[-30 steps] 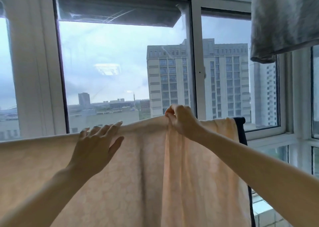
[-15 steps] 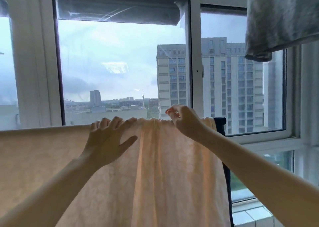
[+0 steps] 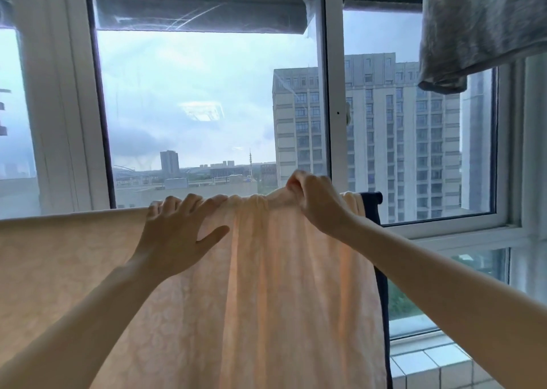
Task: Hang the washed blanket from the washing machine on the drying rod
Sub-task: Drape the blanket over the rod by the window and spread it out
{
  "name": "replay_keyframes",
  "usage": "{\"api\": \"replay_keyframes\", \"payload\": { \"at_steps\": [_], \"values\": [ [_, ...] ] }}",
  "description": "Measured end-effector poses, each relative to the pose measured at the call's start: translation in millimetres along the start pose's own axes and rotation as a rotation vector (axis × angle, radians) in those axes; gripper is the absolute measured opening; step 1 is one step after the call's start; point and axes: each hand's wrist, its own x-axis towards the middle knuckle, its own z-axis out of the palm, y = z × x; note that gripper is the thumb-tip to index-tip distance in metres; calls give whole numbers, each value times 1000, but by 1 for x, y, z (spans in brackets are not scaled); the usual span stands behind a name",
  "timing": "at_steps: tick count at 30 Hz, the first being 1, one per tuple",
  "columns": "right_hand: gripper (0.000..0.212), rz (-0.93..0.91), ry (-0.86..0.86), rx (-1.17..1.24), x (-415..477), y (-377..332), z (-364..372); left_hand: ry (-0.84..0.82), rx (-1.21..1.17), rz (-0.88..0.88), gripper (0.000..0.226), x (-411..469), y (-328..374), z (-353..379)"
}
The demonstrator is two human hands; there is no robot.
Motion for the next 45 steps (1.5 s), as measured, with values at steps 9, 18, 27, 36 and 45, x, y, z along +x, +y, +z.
{"api": "replay_keyframes", "payload": {
  "at_steps": [9,18,27,36,45],
  "values": [
    [13,144,8,-187,-11,40,-43,-5,-39,-14,65,2,8,2],
    [29,-158,-124,20,3,-12,-4,-10,-19,3,62,-3,3,-4],
    [22,-52,12,-141,-3,-13,8,-11,-9,10,61,-2,2,1],
    [19,204,87,-173,-20,44,-33,8,-72,-23,56,6,23,1],
    [20,190,75,-54,-18,50,-32,114,-143,124,52,34,89,11]
  ]
}}
